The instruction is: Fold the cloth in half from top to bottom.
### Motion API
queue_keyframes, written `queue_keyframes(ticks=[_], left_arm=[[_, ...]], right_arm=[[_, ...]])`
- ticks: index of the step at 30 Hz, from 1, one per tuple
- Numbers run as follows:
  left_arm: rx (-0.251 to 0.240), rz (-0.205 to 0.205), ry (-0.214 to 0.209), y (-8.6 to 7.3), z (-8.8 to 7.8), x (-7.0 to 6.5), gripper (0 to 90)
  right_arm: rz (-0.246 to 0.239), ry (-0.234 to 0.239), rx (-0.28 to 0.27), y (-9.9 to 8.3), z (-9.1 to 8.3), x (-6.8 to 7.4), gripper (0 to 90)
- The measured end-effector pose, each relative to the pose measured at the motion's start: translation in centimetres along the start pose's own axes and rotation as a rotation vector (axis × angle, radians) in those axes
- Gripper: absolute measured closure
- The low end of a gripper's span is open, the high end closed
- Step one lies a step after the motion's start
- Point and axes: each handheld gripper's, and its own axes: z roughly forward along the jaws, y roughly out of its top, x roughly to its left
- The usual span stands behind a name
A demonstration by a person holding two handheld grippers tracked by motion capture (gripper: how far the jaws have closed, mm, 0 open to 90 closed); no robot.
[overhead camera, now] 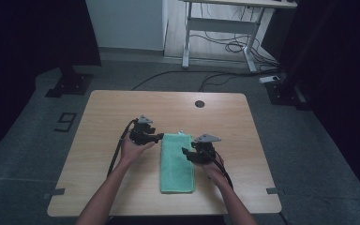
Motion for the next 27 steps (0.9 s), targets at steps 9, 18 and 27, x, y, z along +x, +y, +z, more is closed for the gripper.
queue_keyframes(ticks=[9, 18, 27], left_arm=[[0.009, -0.002, 0.017, -0.2, 1.0, 0.1, 48.3], [0.01, -0.028, 0.03, -0.1, 2.2, 0.4, 52.6], [0.016, -0.034, 0.024, -0.3, 3.1, 0.9, 51.9]], right_arm=[[0.038, -0.031, 0.016, 1.0, 1.4, -2.1, 46.4], [0.043, -0.035, -0.004, 2.2, 2.5, -3.8, 47.7], [0.042, -0.039, 0.01, 2.7, 3.9, -4.4, 47.6]])
